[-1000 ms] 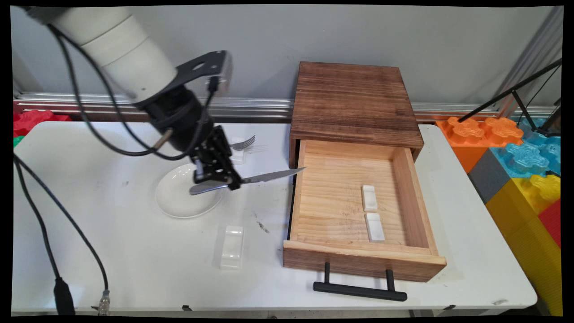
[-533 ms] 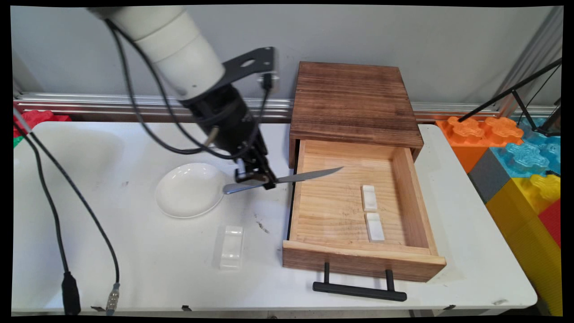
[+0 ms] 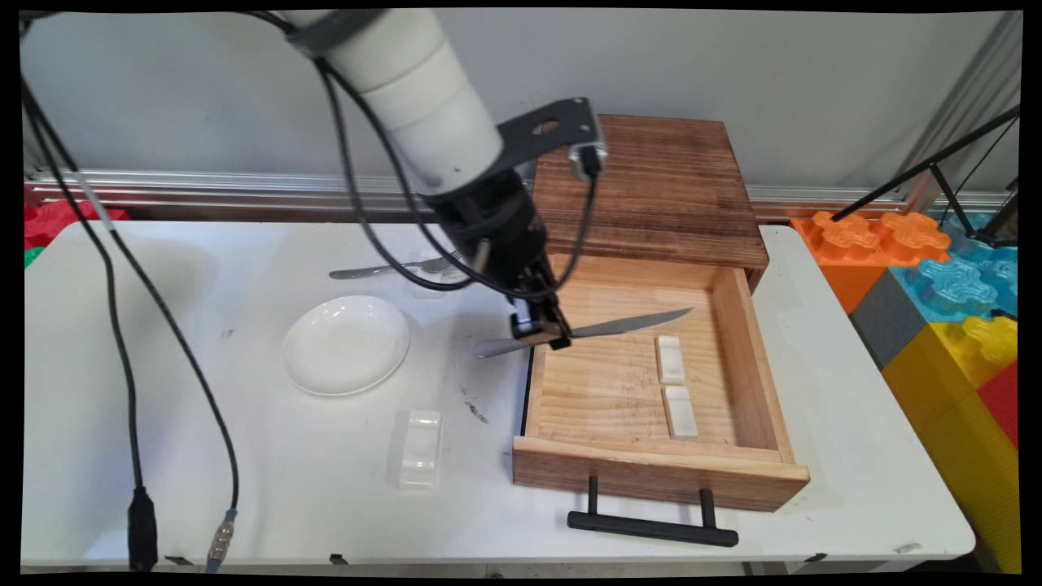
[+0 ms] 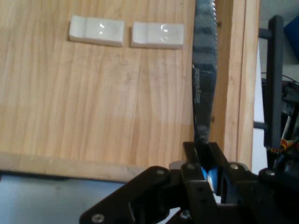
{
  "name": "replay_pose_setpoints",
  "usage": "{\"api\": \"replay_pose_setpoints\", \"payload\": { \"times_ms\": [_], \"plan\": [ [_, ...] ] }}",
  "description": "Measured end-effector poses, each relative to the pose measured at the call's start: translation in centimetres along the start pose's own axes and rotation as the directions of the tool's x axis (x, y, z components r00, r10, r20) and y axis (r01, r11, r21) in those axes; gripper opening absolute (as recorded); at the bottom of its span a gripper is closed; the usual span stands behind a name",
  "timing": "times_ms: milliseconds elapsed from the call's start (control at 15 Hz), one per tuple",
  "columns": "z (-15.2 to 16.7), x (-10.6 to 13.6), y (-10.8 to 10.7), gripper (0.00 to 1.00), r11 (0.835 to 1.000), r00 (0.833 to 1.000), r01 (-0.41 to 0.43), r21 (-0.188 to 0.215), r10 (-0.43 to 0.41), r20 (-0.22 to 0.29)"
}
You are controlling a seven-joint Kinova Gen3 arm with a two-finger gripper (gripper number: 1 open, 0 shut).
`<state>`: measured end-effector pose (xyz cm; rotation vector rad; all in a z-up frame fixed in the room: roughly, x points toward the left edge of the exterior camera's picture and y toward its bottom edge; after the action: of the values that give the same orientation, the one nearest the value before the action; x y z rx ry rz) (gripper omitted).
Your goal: Place the picked object into the drawer
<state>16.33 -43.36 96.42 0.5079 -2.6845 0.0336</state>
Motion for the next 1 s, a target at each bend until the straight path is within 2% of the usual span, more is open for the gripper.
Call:
{"api": "replay_pose_setpoints", "payload": {
  "times_ms": [533,1000],
  "plan": [
    [4.3,3.4,-0.8,0.00,1.000,0.999,-0.017,0.002,0.017,-0.028],
    [8.2,4.3,-1.6,0.00,1.000,0.999,-0.026,0.002,0.027,-0.047]
  ]
}}
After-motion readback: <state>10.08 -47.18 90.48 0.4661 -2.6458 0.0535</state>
